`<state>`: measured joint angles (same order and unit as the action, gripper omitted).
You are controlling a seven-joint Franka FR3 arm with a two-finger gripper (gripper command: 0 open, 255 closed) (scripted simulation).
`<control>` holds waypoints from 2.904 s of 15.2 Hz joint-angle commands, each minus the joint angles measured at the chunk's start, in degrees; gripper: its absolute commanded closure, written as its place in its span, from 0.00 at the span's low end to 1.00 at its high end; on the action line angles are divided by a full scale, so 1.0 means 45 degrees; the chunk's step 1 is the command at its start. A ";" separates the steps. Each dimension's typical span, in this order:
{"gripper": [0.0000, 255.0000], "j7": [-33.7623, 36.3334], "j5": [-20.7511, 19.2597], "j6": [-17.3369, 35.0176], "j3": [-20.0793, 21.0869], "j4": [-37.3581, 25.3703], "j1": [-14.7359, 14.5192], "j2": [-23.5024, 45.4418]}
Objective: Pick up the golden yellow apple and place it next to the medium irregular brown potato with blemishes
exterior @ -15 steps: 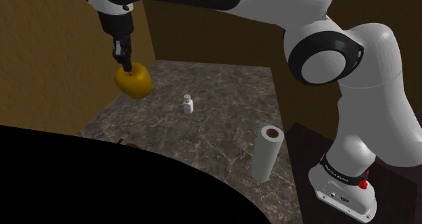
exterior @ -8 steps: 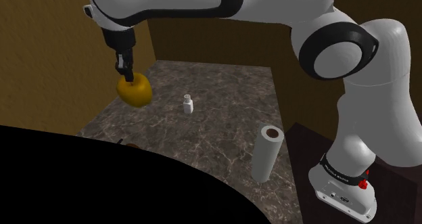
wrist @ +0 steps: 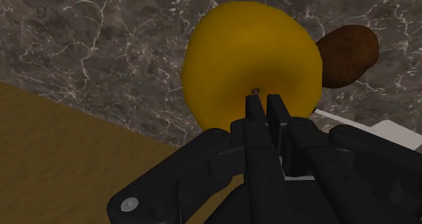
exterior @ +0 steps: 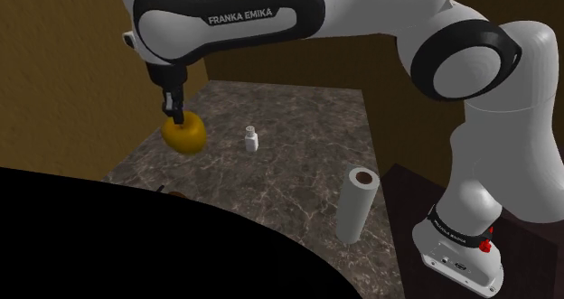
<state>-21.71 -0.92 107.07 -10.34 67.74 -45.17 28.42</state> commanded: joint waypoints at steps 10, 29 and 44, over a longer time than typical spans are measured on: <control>1.00 0.0147 -0.0059 0.1924 0.0009 0.2031 -0.0100 -0.0112; 0.00 0.0233 -0.0061 0.3239 0.0027 0.3153 -0.0124 0.0089; 0.00 0.0285 -0.0165 0.2025 -0.0001 0.2634 -0.0255 -0.0606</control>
